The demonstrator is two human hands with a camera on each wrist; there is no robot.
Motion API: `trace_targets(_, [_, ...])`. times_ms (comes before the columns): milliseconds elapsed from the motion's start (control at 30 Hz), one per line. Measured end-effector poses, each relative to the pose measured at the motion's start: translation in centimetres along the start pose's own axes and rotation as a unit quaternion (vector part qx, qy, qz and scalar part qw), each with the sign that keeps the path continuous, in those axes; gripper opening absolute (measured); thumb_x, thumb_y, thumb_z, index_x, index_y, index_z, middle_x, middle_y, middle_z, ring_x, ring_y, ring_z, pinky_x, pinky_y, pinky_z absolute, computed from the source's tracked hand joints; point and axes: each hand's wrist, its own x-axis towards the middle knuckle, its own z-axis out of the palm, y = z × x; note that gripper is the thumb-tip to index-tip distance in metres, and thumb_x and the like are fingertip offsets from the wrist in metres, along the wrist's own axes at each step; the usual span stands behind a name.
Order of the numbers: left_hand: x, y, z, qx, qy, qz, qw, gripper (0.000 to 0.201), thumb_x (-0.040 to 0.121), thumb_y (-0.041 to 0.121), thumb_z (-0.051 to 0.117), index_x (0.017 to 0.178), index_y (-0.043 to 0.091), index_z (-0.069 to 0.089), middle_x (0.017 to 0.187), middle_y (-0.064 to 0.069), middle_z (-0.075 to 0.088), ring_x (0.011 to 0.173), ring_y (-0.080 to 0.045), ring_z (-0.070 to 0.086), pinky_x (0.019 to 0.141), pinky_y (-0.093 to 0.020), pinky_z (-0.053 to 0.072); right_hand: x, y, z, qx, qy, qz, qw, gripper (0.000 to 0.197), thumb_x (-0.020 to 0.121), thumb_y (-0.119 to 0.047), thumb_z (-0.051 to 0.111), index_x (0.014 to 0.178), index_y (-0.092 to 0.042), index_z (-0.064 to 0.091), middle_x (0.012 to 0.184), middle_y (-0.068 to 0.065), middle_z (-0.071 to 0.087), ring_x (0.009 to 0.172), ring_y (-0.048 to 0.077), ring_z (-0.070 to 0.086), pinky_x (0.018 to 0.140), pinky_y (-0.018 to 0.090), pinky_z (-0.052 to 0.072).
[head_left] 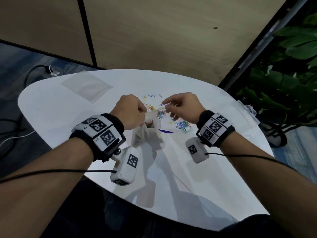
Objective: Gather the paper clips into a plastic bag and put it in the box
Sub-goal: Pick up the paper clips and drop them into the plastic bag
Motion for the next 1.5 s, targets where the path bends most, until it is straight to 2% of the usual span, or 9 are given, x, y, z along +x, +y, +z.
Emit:
trace_targets(133, [-0.1, -0.4, -0.5, -0.011, 0.003, -0.007, 1.000, 0.026, 0.084, -0.004, 0.052, 0.090, 0.000, 0.077, 0.077, -0.012, 0.077, 0.073, -0.016, 0.075, 0.083, -0.037, 0.061, 1.2, 7.8, -1.7, -0.082, -0.025, 0.239, 0.967, 0.087, 0.068, -0.010, 0.088, 0.143, -0.012, 0.044, 0.118, 0.010, 0.061, 0.084, 0.024, 0.068, 0.060, 0.031, 0.062])
trace_targets(200, [-0.1, -0.7, -0.7, -0.018, 0.005, -0.012, 1.000, 0.025, 0.085, -0.003, 0.053, 0.092, 0.001, 0.077, 0.077, -0.012, 0.077, 0.075, -0.016, 0.075, 0.085, -0.036, 0.061, 1.1, 10.9, -1.1, -0.158, -0.050, 0.271, 0.948, 0.103, 0.065, -0.017, 0.091, 0.150, -0.012, 0.032, 0.144, 0.013, 0.047, 0.110, 0.029, 0.063, 0.081, 0.034, 0.059])
trace_targets(300, [-0.2, -1.0, -1.0, -0.016, 0.003, -0.010, 1.000, 0.026, 0.084, -0.003, 0.053, 0.092, 0.001, 0.077, 0.078, -0.012, 0.077, 0.079, -0.016, 0.074, 0.086, -0.036, 0.060, 1.9, 12.5, 0.6, -0.185, 0.021, 0.229, 0.956, 0.089, 0.066, -0.030, 0.089, 0.143, -0.014, 0.046, 0.140, 0.010, 0.055, 0.127, 0.026, 0.053, 0.107, 0.031, 0.041])
trace_targets(567, [-0.4, 0.0, -0.7, 0.016, -0.008, 0.015, 1.000, 0.025, 0.087, 0.001, 0.055, 0.099, 0.002, 0.077, 0.097, -0.011, 0.076, 0.090, -0.027, 0.073, 0.087, -0.038, 0.060, 5.7, 11.5, 3.2, -0.303, -0.003, 0.083, 0.949, 0.062, 0.086, -0.028, 0.069, 0.143, -0.024, 0.046, 0.141, 0.014, 0.037, 0.116, 0.032, 0.053, 0.100, 0.033, 0.044])
trace_targets(733, [0.0, -0.1, -0.1, 0.018, -0.020, 0.007, 1.000, 0.024, 0.085, -0.003, 0.054, 0.092, 0.000, 0.077, 0.080, -0.012, 0.077, 0.080, -0.026, 0.075, 0.082, -0.040, 0.061, 6.1, 11.0, 3.8, -0.388, 0.005, 0.037, 0.921, 0.030, 0.087, -0.006, 0.054, 0.109, -0.013, 0.073, 0.104, 0.014, 0.064, 0.095, 0.032, 0.062, 0.081, 0.030, 0.050])
trace_targets(833, [0.2, -0.1, 0.2, 0.022, -0.022, 0.011, 0.999, 0.024, 0.082, -0.004, 0.054, 0.087, -0.001, 0.077, 0.076, -0.012, 0.076, 0.079, -0.028, 0.075, 0.078, -0.042, 0.062, 6.1, 10.7, 3.0, -0.350, 0.034, 0.056, 0.934, 0.019, 0.086, -0.008, 0.060, 0.093, -0.010, 0.077, 0.087, 0.011, 0.069, 0.085, 0.030, 0.064, 0.070, 0.026, 0.047])
trace_targets(1000, [0.3, 0.0, 0.5, 0.009, -0.022, -0.004, 1.000, 0.022, 0.085, -0.002, 0.056, 0.094, 0.000, 0.076, 0.081, -0.013, 0.077, 0.077, -0.023, 0.076, 0.081, -0.039, 0.062, 6.5, 12.1, 0.2, -0.045, 0.089, 0.192, 0.976, 0.018, 0.075, -0.024, 0.083, 0.085, -0.010, 0.079, 0.086, 0.004, 0.077, 0.085, 0.019, 0.071, 0.086, 0.027, 0.055])
trace_targets(1200, [0.5, 0.0, 0.3, 0.006, -0.031, -0.009, 0.999, 0.022, 0.085, -0.003, 0.053, 0.083, 0.000, 0.074, 0.074, -0.014, 0.072, 0.067, -0.023, 0.077, 0.078, -0.044, 0.062, 5.3, 5.3, -2.5, 0.358, -0.126, 0.114, 0.918, 0.020, 0.084, -0.008, 0.070, 0.101, 0.004, 0.069, 0.097, 0.012, 0.073, 0.094, 0.018, 0.069, 0.085, 0.020, 0.056])
trace_targets(1500, [0.6, 0.1, 0.4, 0.001, -0.015, -0.017, 1.000, 0.028, 0.081, -0.002, 0.051, 0.085, 0.005, 0.078, 0.074, -0.012, 0.077, 0.070, -0.020, 0.076, 0.078, -0.037, 0.063, 3.1, -2.8, 2.0, 0.018, -0.278, 0.054, 0.959, 0.019, 0.086, -0.009, 0.072, 0.096, 0.006, 0.073, 0.096, 0.019, 0.075, 0.092, 0.028, 0.073, 0.096, 0.040, 0.055])
